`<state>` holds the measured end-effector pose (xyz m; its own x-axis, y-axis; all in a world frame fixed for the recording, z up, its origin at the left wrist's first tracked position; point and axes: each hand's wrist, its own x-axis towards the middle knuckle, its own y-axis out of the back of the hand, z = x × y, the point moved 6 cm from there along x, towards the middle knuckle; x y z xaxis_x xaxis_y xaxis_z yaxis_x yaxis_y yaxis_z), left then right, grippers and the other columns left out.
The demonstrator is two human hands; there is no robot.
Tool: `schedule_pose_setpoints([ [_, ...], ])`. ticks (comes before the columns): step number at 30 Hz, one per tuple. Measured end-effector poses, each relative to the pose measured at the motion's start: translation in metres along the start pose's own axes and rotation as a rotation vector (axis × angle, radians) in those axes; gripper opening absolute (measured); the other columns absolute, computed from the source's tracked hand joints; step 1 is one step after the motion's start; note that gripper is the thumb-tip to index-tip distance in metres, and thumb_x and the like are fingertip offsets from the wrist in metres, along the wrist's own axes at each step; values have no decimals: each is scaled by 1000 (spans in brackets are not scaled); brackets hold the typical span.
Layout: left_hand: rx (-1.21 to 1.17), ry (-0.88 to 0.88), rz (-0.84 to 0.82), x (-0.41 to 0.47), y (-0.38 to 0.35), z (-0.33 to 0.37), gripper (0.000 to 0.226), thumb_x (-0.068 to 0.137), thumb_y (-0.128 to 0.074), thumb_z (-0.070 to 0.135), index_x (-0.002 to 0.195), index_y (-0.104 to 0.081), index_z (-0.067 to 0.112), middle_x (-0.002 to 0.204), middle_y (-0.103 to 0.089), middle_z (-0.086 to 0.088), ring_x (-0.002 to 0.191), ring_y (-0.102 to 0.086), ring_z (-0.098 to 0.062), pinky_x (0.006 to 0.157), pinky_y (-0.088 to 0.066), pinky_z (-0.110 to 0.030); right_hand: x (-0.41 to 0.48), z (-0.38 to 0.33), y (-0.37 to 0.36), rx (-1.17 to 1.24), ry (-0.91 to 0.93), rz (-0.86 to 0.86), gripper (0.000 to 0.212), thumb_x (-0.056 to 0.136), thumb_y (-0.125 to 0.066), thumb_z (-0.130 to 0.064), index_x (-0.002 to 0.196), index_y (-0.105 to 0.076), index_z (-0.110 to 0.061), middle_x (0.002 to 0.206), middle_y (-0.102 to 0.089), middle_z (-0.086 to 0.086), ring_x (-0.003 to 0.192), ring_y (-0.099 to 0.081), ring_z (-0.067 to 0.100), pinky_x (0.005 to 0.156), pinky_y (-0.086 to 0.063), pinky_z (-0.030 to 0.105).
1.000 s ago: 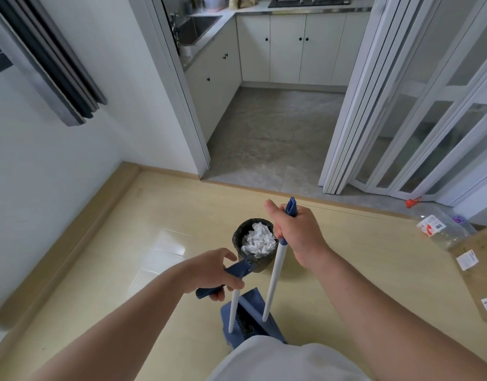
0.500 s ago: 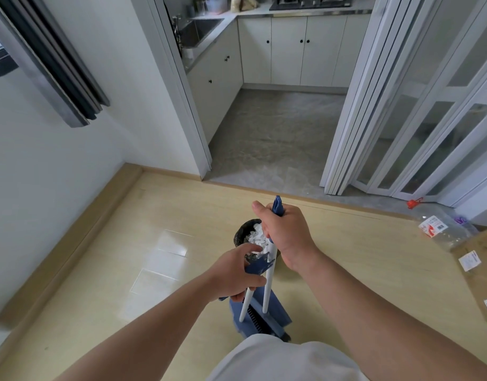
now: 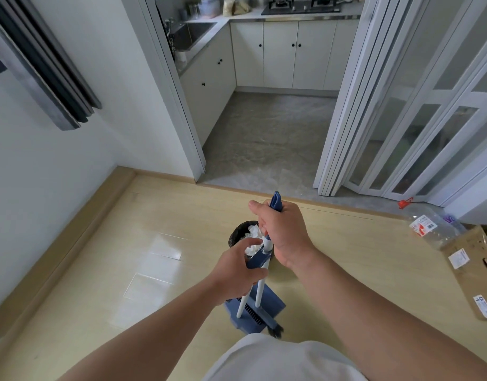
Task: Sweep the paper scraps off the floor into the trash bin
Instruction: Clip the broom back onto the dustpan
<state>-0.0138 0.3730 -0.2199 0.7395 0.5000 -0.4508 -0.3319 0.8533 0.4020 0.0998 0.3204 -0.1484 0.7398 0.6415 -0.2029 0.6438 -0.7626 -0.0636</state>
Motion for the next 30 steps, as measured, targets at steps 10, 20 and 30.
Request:
schedule_pose_setpoints([
  [10, -48, 39, 27, 3, 4, -3, 56, 85, -67, 7, 135, -51, 26, 71, -61, -5, 32, -47, -4, 37, -36, -19, -4, 3, -11, 65, -52, 40, 46, 77, -69, -17, 48, -33, -20, 52, -27, 4, 53, -25, 18, 64, -29, 38],
  [20, -386, 163, -112, 3, -6, -16, 55, 88, -75, 17, 137, -48, 18, 73, -66, -14, 47, -54, -21, 47, -47, -29, -4, -9, -19, -68, 20, -169, 45, 76, -68, -30, 59, -34, -5, 60, -25, 11, 55, -24, 20, 63, -29, 39],
  [30, -297, 126, -381, 2, -7, -16, 90, 69, -79, 46, 146, -35, 32, 126, -56, -2, 98, -67, -21, 84, -55, -35, -6, -23, -25, -37, 58, -234, 51, 87, -66, -22, 46, -34, -21, 47, -29, 1, 50, -26, 18, 56, -29, 33],
])
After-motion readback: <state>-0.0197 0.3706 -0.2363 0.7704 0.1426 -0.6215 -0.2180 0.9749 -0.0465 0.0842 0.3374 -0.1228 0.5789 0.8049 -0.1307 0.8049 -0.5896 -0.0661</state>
